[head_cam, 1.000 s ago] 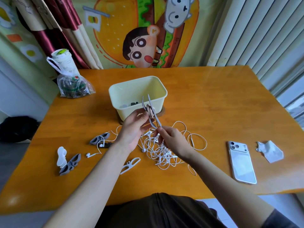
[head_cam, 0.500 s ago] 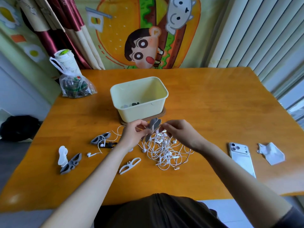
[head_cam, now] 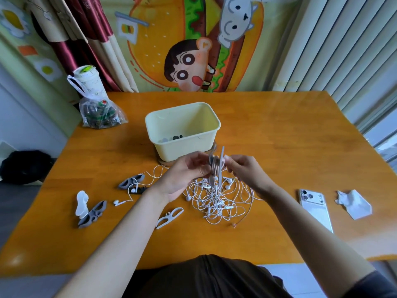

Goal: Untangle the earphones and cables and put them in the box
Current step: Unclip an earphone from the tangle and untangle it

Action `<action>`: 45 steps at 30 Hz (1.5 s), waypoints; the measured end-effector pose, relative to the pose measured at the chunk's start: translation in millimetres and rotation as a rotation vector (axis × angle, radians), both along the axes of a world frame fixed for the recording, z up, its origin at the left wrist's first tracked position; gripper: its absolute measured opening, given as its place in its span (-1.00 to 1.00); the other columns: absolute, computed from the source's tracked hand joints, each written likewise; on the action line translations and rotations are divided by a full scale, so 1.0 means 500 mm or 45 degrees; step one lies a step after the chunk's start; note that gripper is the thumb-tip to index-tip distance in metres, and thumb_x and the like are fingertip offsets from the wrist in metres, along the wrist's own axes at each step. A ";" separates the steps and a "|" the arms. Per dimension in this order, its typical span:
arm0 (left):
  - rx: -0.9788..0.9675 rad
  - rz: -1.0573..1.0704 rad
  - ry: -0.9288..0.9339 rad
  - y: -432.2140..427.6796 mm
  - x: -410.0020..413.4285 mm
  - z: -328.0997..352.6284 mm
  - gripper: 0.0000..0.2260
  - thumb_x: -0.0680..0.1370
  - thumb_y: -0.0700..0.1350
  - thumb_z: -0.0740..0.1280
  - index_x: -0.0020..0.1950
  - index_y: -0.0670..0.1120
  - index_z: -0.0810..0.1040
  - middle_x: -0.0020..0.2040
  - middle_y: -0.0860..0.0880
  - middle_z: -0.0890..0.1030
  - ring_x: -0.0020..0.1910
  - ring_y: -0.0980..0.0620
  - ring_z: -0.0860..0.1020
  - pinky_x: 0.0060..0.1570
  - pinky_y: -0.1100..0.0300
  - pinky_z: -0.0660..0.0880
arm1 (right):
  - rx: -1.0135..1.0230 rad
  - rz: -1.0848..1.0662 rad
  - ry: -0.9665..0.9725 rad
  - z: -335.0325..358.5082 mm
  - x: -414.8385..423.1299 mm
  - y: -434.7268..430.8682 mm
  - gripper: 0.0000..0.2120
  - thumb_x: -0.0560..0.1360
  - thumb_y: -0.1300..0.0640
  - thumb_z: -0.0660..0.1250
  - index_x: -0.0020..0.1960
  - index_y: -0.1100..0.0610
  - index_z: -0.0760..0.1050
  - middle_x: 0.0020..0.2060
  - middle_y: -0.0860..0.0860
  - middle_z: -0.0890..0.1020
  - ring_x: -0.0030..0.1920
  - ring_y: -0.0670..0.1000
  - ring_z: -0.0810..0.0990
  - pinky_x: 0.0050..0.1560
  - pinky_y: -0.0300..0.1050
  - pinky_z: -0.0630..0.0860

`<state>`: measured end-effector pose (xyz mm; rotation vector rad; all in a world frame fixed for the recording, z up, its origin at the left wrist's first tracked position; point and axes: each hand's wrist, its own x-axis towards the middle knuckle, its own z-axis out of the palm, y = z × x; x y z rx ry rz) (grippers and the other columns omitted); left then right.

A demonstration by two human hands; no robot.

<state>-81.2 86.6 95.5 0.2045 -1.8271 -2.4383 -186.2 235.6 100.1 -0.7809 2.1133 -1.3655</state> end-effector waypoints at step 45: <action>-0.079 0.079 -0.107 -0.020 0.006 -0.002 -0.86 0.44 -0.26 0.33 -0.01 -0.14 0.54 -0.19 0.05 0.66 -0.17 0.12 0.61 -0.20 0.29 0.52 | -0.039 -0.046 0.227 0.022 -0.019 -0.011 -0.73 0.49 0.03 0.36 -0.29 0.19 0.58 -0.51 -0.05 0.46 -0.48 -0.11 0.35 -0.42 -0.22 0.29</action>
